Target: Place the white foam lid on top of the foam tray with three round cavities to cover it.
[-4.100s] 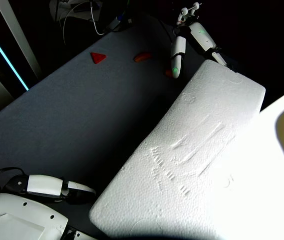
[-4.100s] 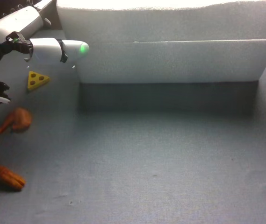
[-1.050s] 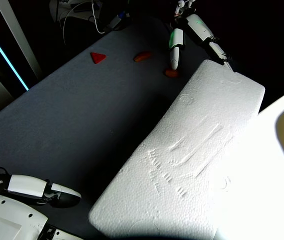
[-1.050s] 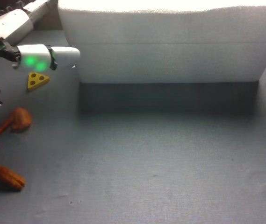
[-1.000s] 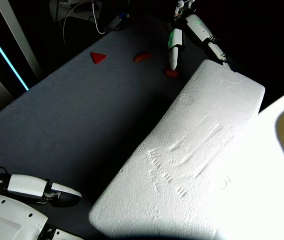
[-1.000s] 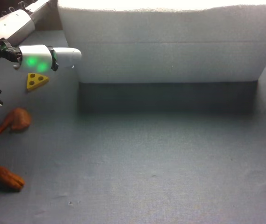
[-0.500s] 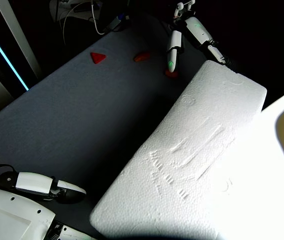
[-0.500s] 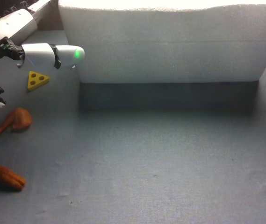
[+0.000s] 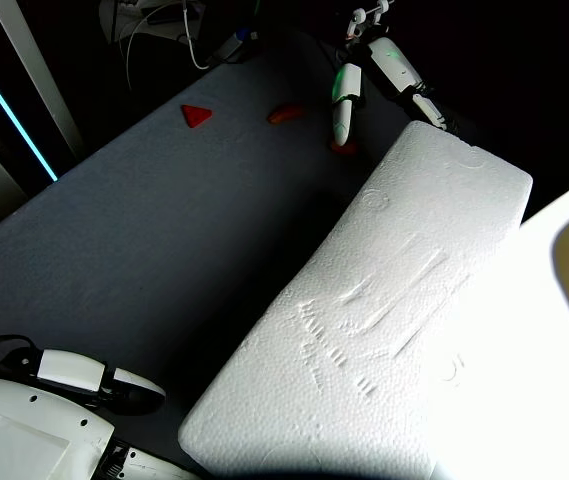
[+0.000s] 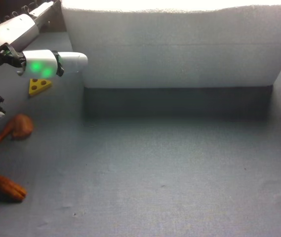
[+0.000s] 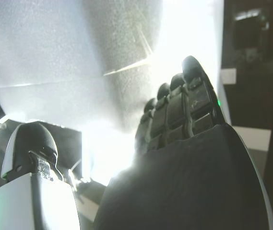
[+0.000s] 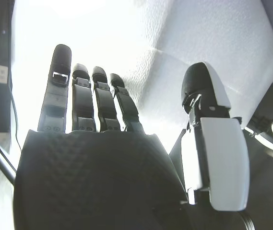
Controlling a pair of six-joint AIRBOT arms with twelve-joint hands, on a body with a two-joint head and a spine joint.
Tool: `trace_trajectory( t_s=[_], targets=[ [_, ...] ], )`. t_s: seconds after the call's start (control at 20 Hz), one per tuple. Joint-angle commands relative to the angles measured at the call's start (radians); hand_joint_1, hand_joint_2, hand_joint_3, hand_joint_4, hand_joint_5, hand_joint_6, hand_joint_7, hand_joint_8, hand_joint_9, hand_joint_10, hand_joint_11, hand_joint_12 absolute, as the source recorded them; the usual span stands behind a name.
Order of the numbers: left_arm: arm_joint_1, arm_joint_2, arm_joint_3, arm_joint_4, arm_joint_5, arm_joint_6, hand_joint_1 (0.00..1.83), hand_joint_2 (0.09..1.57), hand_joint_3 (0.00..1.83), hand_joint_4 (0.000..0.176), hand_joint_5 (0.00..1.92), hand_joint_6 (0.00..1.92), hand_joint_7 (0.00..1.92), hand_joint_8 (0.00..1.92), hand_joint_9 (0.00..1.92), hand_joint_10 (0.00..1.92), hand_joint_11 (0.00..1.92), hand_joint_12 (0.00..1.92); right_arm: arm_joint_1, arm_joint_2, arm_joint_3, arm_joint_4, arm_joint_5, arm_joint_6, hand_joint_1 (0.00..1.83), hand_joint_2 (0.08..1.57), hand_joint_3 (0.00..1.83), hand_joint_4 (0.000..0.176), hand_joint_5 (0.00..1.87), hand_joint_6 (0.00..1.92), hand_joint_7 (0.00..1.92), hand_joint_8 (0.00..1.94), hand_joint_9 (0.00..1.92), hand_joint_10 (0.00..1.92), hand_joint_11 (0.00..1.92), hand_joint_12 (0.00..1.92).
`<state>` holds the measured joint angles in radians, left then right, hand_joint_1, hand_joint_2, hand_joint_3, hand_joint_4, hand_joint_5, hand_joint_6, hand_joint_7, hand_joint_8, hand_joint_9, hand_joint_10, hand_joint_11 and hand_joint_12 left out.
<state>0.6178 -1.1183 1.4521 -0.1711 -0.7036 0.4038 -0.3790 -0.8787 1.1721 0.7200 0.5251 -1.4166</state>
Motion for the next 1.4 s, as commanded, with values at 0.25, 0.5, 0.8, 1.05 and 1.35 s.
trace_trajectory(
  t_s=[0.25,0.5,0.8,1.05,1.35],
  targets=[
    [-0.032,-0.024,0.034,0.001,-0.049,0.003,0.49,1.02,0.00,0.037,0.00,0.00,0.00,0.00,0.00,0.00,0.00,0.69,0.019,-0.004,0.028,-0.023,0.087,0.004,0.49,1.25,0.00,0.000,0.00,0.00,0.00,0.00,0.00,0.00,0.02,0.02],
    [-0.024,-0.025,0.036,-0.005,-0.049,0.001,0.47,1.03,0.00,0.041,0.00,0.00,0.00,0.00,0.00,0.00,0.00,0.55,0.017,-0.005,0.030,-0.020,0.083,0.004,0.44,1.23,0.00,0.000,0.00,0.00,0.00,0.00,0.00,0.00,0.00,0.70],
    [-0.003,-0.017,0.028,-0.008,-0.049,-0.001,0.47,1.02,0.00,0.037,0.00,0.00,0.00,0.00,0.00,0.00,0.00,0.55,-0.010,0.007,0.022,-0.002,0.089,0.004,0.47,1.23,0.00,0.000,0.00,0.00,0.00,0.00,0.00,0.00,0.00,0.07],
    [0.002,-0.024,0.041,-0.023,-0.028,0.002,0.49,1.03,0.00,0.046,0.00,0.00,0.00,0.00,0.00,0.00,0.00,0.88,-0.031,0.010,0.028,0.026,0.089,0.004,0.44,1.26,0.01,0.000,0.00,0.00,0.00,0.00,0.00,0.00,0.00,0.02],
    [0.034,-0.006,0.029,-0.063,-0.054,0.012,0.50,1.06,0.00,0.049,0.00,0.00,0.00,0.00,0.00,0.00,0.00,0.41,-0.048,0.028,0.017,0.038,0.099,0.001,0.57,1.25,0.00,0.000,0.00,0.00,0.00,0.00,0.00,0.00,0.00,0.00]
  ],
)
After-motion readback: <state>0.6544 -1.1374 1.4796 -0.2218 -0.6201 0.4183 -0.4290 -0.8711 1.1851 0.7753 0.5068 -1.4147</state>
